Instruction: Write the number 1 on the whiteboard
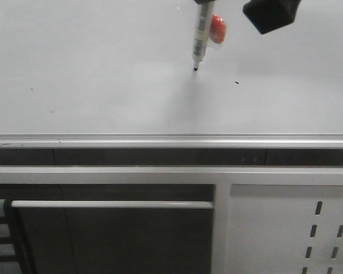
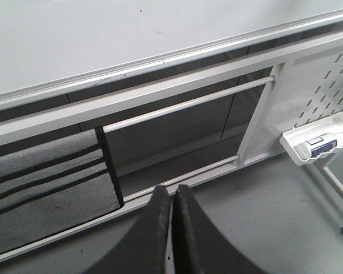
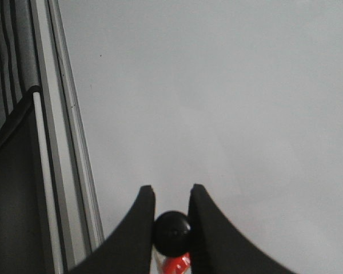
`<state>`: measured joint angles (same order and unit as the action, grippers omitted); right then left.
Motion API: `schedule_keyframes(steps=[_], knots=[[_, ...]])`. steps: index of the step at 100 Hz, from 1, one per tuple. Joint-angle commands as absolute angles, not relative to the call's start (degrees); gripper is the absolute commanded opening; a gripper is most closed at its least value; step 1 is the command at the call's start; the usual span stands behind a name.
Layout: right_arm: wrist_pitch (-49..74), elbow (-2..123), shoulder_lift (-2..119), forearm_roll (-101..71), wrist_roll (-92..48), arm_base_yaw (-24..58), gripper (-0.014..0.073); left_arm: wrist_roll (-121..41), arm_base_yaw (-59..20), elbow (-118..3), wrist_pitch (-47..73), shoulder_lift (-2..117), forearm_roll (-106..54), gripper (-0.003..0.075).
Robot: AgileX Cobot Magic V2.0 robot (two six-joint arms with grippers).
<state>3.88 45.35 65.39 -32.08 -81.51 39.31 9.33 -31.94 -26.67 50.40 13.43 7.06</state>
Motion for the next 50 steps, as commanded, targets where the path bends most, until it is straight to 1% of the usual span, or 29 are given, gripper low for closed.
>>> schedule_keyframes(steps=[1,50], knots=[[-1.25,46.87,65.37,-32.09,-82.18,38.85,-0.0069,9.80,-31.92,-28.05,46.13,14.06,6.93,-0.0018],[0.00,46.87,68.09,-32.22,-82.18,38.21,-0.0069,9.80,-31.92,-28.05,46.13,14.06,6.93,-0.0018]])
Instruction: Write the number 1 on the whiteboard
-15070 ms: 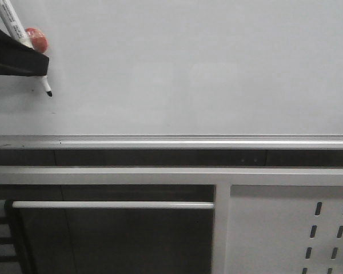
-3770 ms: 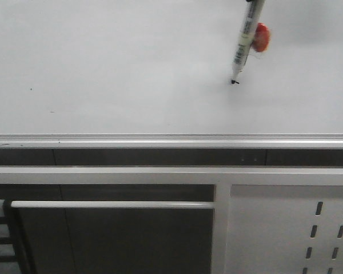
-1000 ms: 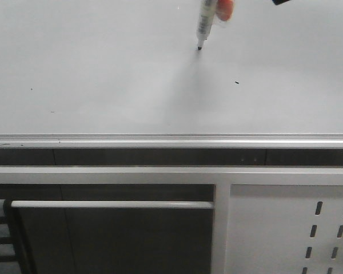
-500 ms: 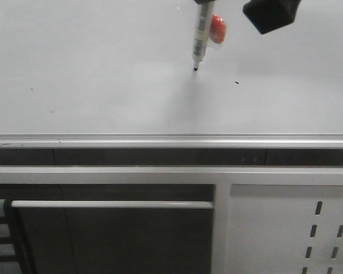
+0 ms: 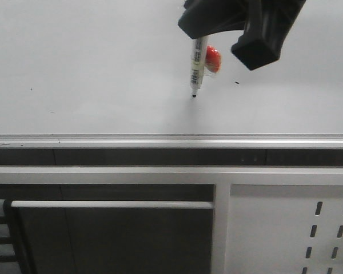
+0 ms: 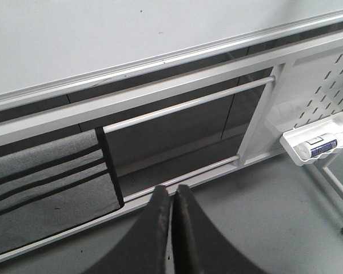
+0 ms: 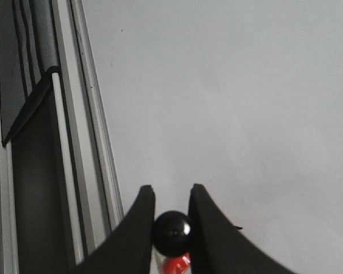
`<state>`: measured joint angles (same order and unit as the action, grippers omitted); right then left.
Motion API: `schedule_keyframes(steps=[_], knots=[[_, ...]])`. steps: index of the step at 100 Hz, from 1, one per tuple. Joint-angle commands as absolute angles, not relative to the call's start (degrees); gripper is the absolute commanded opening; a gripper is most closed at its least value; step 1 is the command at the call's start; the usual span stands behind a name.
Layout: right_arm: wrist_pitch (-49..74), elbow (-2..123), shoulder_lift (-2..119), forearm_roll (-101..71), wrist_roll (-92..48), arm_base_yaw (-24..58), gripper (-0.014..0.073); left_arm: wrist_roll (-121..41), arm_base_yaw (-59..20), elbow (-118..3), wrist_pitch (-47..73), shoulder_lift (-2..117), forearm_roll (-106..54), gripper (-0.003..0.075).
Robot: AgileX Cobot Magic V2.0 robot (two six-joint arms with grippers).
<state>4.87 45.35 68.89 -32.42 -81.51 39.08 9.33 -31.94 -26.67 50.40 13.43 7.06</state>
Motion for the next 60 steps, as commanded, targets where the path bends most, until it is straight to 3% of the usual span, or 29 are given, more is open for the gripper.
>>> schedule_keyframes(steps=[1,60], knots=[[0.00,46.87,68.09,-32.22,-82.18,38.21,-0.0069,9.80,-31.92,-28.05,46.13,14.06,6.93,-0.0018],[9.41,46.87,63.96,-35.56,-82.18,38.32,-0.0069,9.80,-31.92,-28.05,46.13,14.06,6.93,-0.0018]])
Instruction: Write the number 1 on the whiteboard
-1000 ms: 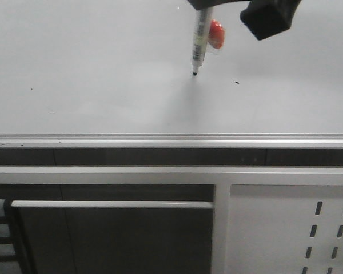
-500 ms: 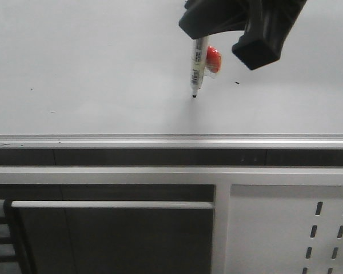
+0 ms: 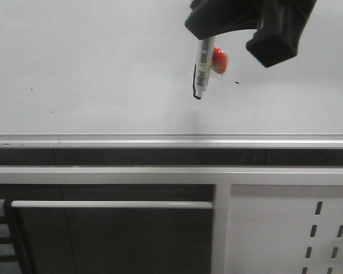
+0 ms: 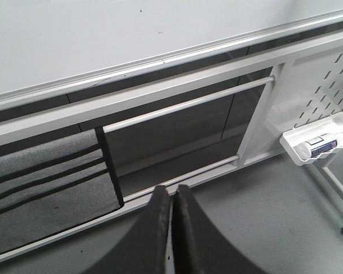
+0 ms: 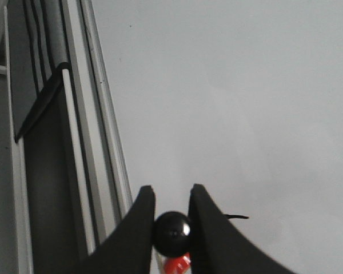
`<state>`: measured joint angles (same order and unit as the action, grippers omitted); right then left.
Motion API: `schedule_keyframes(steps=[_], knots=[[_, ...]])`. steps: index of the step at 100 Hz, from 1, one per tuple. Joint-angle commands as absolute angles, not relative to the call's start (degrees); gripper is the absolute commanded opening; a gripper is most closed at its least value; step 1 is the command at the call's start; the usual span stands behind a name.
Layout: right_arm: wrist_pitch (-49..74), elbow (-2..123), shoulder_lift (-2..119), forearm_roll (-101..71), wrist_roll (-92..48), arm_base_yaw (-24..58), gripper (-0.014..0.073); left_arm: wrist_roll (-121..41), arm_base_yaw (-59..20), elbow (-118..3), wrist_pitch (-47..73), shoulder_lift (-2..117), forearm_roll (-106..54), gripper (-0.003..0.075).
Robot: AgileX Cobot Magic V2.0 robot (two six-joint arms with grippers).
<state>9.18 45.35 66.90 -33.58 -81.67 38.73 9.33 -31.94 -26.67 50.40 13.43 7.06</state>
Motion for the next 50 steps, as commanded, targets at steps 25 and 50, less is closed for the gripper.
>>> schedule_keyframes(steps=[25,50], knots=[[19.54,46.87,58.03,-41.99,-79.69,38.32,-0.0068,9.80,-31.92,-28.05,46.13,14.06,5.98,-0.0018],[25.78,46.87,51.94,-42.37,-72.00,38.32,-0.0068,9.80,-31.92,-28.05,46.08,14.06,5.64,-0.0018]])
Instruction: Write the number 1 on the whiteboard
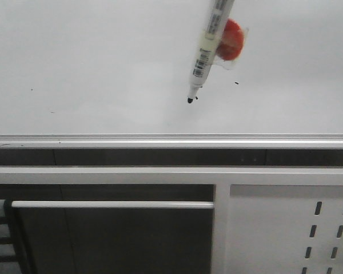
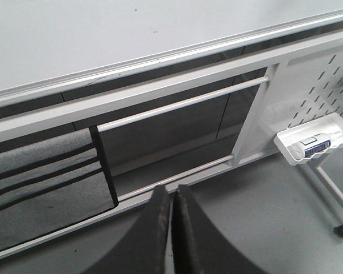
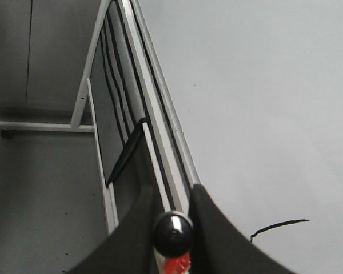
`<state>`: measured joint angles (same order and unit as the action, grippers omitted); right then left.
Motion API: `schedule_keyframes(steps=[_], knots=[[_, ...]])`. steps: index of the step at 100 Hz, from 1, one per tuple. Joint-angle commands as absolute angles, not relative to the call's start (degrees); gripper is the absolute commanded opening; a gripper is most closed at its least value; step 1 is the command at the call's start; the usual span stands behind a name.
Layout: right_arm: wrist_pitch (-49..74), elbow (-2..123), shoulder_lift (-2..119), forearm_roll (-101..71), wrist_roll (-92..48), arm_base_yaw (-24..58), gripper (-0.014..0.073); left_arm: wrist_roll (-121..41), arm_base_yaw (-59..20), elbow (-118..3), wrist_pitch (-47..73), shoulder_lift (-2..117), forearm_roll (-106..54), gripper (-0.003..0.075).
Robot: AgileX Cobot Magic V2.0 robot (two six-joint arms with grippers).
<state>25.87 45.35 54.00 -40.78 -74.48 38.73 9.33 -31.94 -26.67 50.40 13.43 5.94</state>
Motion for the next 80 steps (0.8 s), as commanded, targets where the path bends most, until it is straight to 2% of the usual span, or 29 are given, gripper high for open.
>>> schedule_keyframes(steps=[1,44,69,80], knots=[[25.94,46.87,51.68,-42.37,-71.81,38.32,-0.0068,9.80,-31.92,-28.05,46.08,14.06,5.49,-0.0018],[30.14,46.87,50.81,-45.54,-68.04,38.32,-0.0068,-1.02,-31.92,-28.05,38.65,14.06,-4.75,-0.0018],[30.04,46.87,50.92,-50.98,-68.04,38.32,-0.0068,-13.80,-31.92,-28.05,30.44,14.06,-12.26,-0.0018],[29.94,46.87,51.01,-52.39,-68.04,38.32,-0.0068,-20.71,-31.92,-28.05,30.32,14.54,-17.38,-0.0018]])
